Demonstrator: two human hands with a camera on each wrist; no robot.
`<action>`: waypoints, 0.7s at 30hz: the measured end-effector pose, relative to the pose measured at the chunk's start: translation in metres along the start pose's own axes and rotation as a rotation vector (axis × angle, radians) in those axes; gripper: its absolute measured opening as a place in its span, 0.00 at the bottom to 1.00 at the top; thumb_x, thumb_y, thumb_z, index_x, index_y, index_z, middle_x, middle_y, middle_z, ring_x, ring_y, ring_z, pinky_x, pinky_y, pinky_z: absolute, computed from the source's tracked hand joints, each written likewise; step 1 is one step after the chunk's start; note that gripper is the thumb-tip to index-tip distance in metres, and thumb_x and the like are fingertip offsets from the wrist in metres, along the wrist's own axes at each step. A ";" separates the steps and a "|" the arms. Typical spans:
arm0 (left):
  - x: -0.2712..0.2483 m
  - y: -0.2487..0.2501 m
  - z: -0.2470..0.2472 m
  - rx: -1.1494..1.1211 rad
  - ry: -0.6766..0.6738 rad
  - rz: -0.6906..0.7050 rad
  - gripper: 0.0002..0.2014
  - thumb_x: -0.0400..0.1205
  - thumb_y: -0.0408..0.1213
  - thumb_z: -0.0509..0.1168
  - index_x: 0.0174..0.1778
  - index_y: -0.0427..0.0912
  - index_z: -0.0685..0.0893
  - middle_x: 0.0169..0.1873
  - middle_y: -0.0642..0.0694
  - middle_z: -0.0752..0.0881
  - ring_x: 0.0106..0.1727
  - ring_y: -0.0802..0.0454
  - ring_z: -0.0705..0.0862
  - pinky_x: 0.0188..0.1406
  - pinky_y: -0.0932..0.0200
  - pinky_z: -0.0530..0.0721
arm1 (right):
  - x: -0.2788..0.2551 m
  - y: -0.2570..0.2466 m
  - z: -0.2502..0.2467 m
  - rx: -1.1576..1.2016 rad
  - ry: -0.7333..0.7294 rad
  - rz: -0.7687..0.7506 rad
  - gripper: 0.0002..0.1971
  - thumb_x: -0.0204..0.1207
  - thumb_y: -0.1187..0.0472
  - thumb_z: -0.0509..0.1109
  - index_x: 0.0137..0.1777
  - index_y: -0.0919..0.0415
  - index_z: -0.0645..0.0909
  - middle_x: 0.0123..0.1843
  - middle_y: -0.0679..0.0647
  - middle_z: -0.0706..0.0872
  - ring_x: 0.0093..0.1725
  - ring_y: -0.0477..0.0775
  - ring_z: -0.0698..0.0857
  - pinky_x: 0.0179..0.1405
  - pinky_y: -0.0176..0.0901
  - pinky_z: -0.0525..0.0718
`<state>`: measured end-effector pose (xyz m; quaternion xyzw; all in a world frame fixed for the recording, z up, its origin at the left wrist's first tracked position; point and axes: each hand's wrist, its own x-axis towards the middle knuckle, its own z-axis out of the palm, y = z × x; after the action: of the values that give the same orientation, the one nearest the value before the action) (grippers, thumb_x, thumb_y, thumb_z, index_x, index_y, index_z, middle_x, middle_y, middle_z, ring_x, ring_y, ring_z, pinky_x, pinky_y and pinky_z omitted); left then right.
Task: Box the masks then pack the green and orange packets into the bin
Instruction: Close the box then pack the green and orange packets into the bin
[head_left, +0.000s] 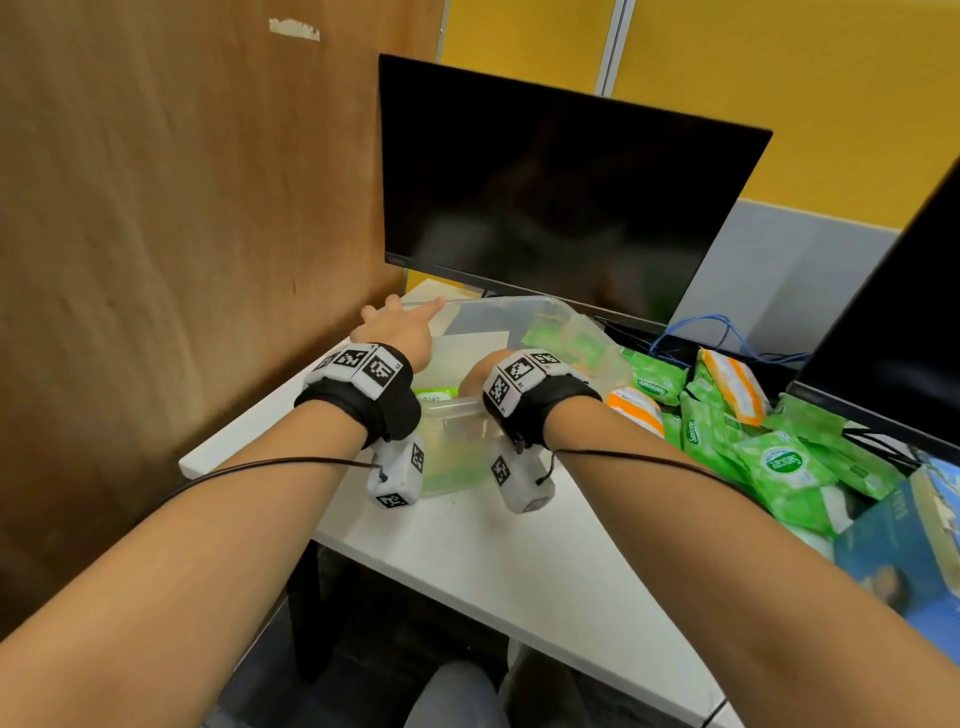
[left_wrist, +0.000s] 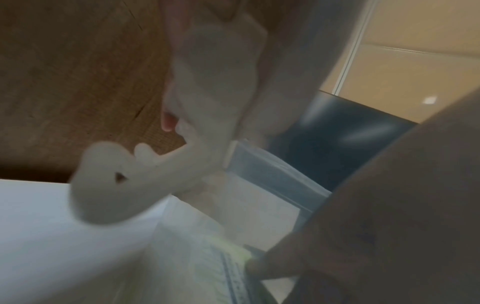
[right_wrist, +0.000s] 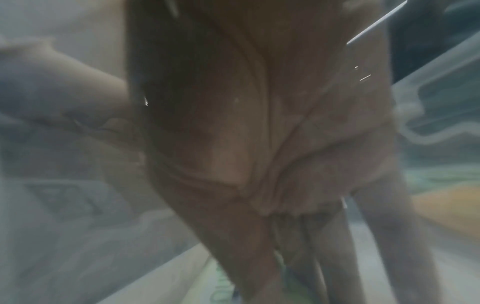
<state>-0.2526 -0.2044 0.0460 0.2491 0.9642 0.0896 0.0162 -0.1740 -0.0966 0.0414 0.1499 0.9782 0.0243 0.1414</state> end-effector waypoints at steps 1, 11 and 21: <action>0.000 0.000 0.000 0.000 -0.004 0.000 0.40 0.81 0.24 0.51 0.80 0.70 0.52 0.76 0.42 0.63 0.71 0.37 0.66 0.66 0.40 0.75 | 0.010 0.001 0.006 -0.009 -0.015 -0.004 0.17 0.79 0.54 0.67 0.66 0.56 0.82 0.64 0.55 0.84 0.56 0.56 0.83 0.50 0.43 0.76; 0.005 0.001 0.002 0.018 0.013 0.022 0.38 0.83 0.26 0.50 0.80 0.72 0.52 0.72 0.42 0.67 0.67 0.36 0.68 0.63 0.41 0.77 | -0.022 0.022 -0.007 0.716 1.043 0.050 0.09 0.78 0.60 0.58 0.54 0.55 0.79 0.39 0.51 0.86 0.38 0.55 0.83 0.35 0.46 0.78; 0.005 0.000 0.005 0.029 0.061 0.048 0.35 0.84 0.29 0.51 0.81 0.69 0.54 0.72 0.41 0.68 0.67 0.34 0.70 0.64 0.39 0.77 | -0.070 0.216 0.100 0.249 0.047 0.779 0.32 0.76 0.40 0.64 0.79 0.48 0.63 0.76 0.63 0.71 0.74 0.67 0.71 0.73 0.62 0.68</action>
<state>-0.2572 -0.2011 0.0411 0.2694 0.9592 0.0838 -0.0189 -0.0195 0.0894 -0.0166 0.5246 0.8467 -0.0394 0.0800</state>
